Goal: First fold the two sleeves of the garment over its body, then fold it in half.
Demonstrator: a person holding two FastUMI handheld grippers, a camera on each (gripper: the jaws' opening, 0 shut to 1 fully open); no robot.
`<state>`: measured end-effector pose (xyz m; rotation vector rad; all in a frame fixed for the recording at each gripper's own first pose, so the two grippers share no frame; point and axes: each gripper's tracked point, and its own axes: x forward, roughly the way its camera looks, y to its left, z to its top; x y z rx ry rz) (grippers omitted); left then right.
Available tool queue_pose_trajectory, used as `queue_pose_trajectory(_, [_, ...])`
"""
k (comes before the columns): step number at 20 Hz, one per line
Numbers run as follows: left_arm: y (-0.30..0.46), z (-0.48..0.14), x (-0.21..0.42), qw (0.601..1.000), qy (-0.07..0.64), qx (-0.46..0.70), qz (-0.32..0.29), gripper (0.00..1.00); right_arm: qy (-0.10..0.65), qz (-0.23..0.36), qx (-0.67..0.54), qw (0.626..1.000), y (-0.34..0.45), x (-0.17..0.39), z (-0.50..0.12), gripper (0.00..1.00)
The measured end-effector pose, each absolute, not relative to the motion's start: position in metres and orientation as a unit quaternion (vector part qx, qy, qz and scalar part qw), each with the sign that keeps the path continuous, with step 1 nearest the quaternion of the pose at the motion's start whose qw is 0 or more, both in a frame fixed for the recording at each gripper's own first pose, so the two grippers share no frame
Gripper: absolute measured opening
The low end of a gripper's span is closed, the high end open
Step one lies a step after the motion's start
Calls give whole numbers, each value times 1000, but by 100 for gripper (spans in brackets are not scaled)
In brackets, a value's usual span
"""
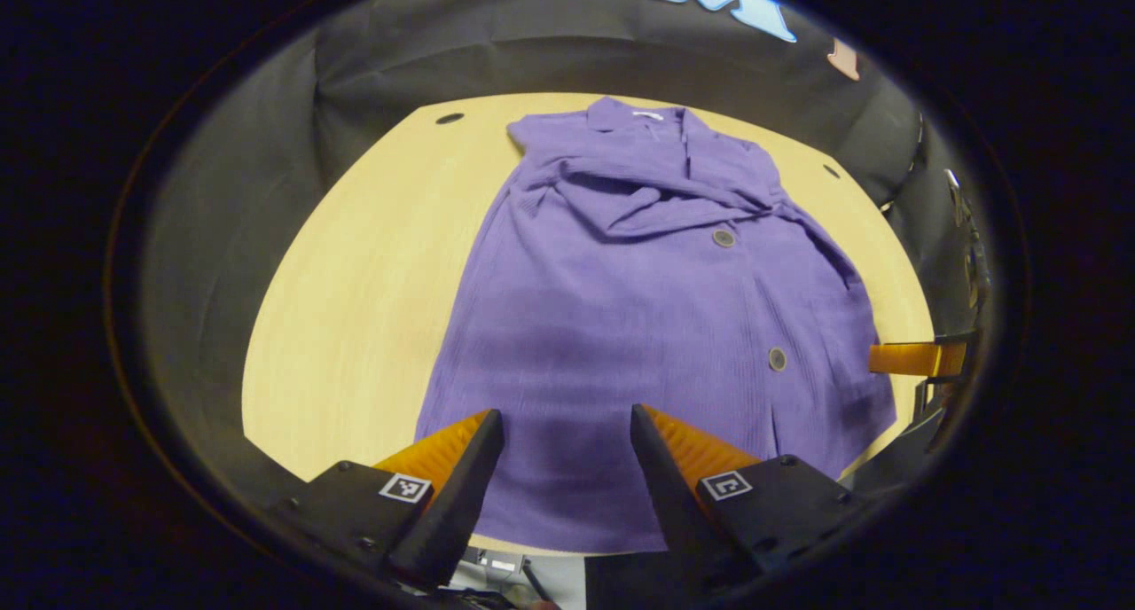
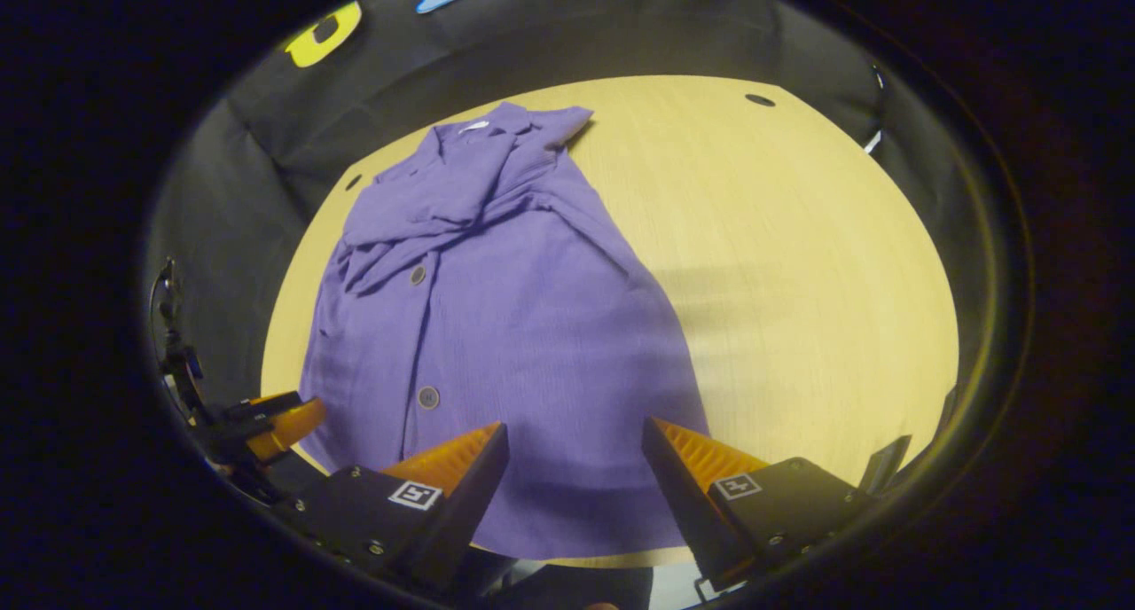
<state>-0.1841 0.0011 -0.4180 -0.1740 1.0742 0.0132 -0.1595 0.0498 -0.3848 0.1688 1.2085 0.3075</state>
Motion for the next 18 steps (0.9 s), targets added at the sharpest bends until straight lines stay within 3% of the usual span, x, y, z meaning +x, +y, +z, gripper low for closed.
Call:
queue_pose_trajectory(6, [3,-446,-203,827,559,-60,10,94,600,140,2,788,48,-184,-406,95])
queue_pose_trajectory(13, [4,-448,-196,820,567,-75,5,93,618,125,-30,775,46,-192,-413,98])
queue_pose_trajectory(14, [4,-448,-195,817,571,-77,7,93,621,123,-32,773,45,-192,-413,94])
queue_pose_trajectory(16, [0,-448,-193,817,572,-73,10,97,623,118,-29,773,46,-191,-413,98])
queue_pose_trajectory(17, [-2,-448,-191,819,570,-71,9,87,625,116,-27,771,47,-192,-413,93])
queue_pose_trajectory(18, [-5,-446,-187,822,565,-70,7,93,628,116,-27,769,47,-193,-412,98])
